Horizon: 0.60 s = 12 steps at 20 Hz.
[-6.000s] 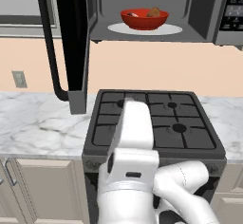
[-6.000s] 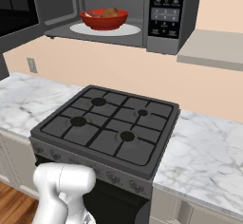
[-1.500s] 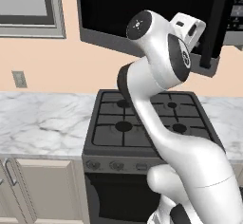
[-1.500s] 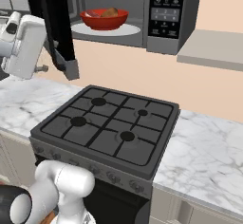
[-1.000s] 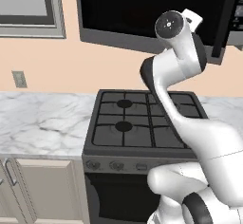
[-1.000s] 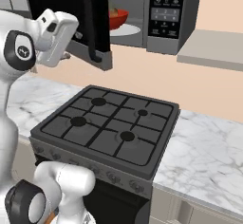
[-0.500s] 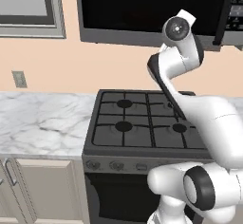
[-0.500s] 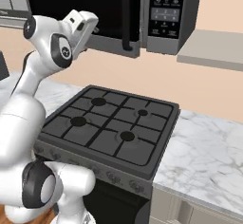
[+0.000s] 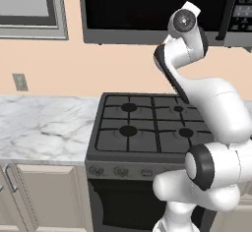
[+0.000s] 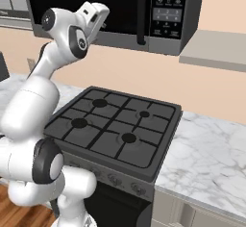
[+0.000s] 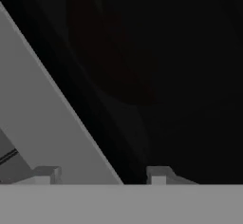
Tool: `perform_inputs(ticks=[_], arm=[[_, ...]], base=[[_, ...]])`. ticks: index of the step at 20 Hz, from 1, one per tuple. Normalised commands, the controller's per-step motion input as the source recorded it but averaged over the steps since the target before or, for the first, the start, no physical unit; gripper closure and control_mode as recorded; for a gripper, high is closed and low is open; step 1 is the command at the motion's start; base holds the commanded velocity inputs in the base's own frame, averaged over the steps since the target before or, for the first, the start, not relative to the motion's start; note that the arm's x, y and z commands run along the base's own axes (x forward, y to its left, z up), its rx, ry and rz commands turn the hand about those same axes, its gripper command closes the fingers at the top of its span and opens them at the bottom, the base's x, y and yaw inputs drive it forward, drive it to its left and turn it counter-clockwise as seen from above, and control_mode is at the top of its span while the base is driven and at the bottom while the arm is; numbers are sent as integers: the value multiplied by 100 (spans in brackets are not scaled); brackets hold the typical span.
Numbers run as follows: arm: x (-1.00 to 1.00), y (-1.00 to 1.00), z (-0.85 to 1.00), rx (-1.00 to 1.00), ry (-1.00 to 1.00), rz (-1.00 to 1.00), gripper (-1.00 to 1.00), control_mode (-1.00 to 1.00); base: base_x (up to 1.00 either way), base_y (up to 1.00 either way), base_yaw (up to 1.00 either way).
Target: Place the bowl containing the steak and potato in the microwave. Close the microwave door and press the start button to microwave the meal.
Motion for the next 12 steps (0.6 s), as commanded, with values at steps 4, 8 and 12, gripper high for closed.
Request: perform_inputs(ticks=[4,8,12], arm=[[66,-12,15,0,11,4,-100,-100],[58,-23,-14,0,6,7,-100,-100],[-66,-30,-45,0,-8,12,-100,-100]], base=[[0,0,0],[0,0,0],[0,0,0]])
